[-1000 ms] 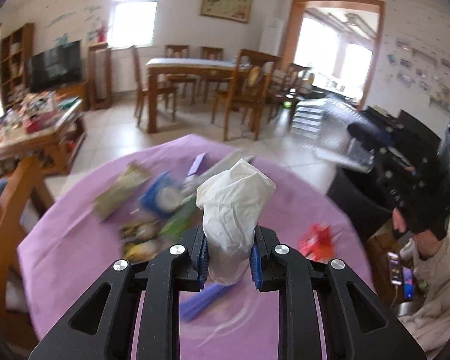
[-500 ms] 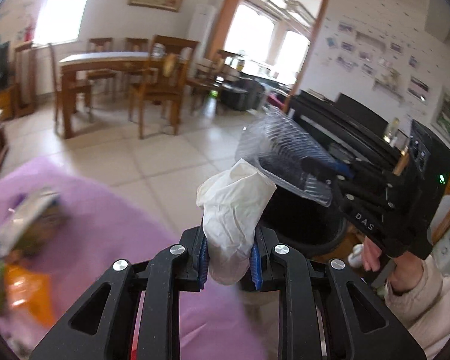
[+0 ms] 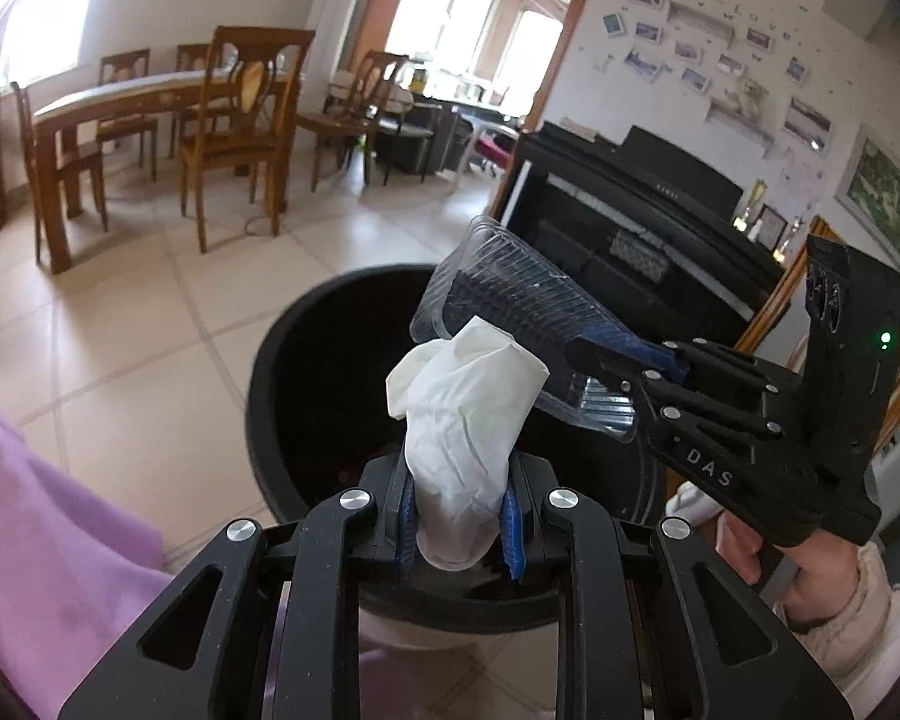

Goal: Collect trash
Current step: 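Carry the tray and tissue to the black bin and open both tools to drop them, then grasp the red milk carton with the right tool while the left tool grasps the blue stick, then carry the carton and blue stick to the black bin and open both tools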

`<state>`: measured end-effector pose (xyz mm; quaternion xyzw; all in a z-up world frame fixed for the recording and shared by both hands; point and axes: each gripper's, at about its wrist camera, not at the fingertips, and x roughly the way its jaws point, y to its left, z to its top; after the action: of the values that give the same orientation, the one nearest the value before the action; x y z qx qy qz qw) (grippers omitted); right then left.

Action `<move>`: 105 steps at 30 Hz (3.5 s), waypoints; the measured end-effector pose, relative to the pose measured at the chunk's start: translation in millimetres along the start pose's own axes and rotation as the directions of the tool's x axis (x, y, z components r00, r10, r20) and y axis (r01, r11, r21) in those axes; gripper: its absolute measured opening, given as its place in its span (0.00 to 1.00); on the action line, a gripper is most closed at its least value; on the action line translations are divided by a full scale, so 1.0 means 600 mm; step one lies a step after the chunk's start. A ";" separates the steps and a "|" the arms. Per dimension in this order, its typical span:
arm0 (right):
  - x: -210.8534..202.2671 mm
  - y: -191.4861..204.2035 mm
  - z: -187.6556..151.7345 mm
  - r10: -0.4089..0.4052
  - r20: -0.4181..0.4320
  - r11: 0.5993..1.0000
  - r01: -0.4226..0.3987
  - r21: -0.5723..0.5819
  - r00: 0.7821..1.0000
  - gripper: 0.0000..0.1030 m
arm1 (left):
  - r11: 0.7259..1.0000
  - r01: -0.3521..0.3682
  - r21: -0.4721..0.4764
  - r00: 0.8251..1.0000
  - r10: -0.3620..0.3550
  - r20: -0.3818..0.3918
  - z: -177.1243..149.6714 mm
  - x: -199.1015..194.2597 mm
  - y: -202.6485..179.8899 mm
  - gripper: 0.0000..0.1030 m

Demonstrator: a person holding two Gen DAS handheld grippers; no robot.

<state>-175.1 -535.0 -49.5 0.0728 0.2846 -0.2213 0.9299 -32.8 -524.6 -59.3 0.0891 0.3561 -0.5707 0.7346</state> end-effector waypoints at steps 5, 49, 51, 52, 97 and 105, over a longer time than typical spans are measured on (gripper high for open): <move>0.015 -0.016 -0.016 0.019 -0.027 0.999 -0.018 0.041 0.999 0.14 | 1.000 -0.021 -0.010 0.999 0.021 -0.029 -0.006 0.026 -0.001 0.22; -0.036 0.464 -0.011 0.682 -0.207 0.631 -0.708 -0.317 0.701 0.95 | 0.862 -0.507 0.014 0.856 0.505 -0.111 -0.354 -0.549 0.297 0.83; -0.029 0.497 -0.019 0.704 -0.260 0.582 -0.747 -0.322 0.661 0.95 | 0.858 -0.510 0.058 0.845 0.513 -0.150 -0.364 -0.549 0.311 0.81; -0.024 0.507 -0.023 0.708 -0.285 0.564 -0.760 -0.323 0.646 0.95 | 0.864 -0.495 0.092 0.848 0.504 -0.166 -0.368 -0.547 0.316 0.80; -0.035 0.237 0.032 0.534 -0.026 0.843 -0.534 -0.067 0.845 0.85 | 0.988 -0.151 -0.030 0.986 0.152 0.072 -0.166 -0.452 0.189 0.19; -0.002 0.062 0.014 0.370 0.000 0.922 -0.367 0.121 0.929 0.85 | 0.999 0.002 0.035 0.998 -0.004 0.059 -0.077 -0.293 0.087 0.19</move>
<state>-155.0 -503.4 -41.8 0.1827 0.2629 -0.0581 0.9456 -21.8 -346.0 2.5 0.0843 0.3242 -0.5802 0.7424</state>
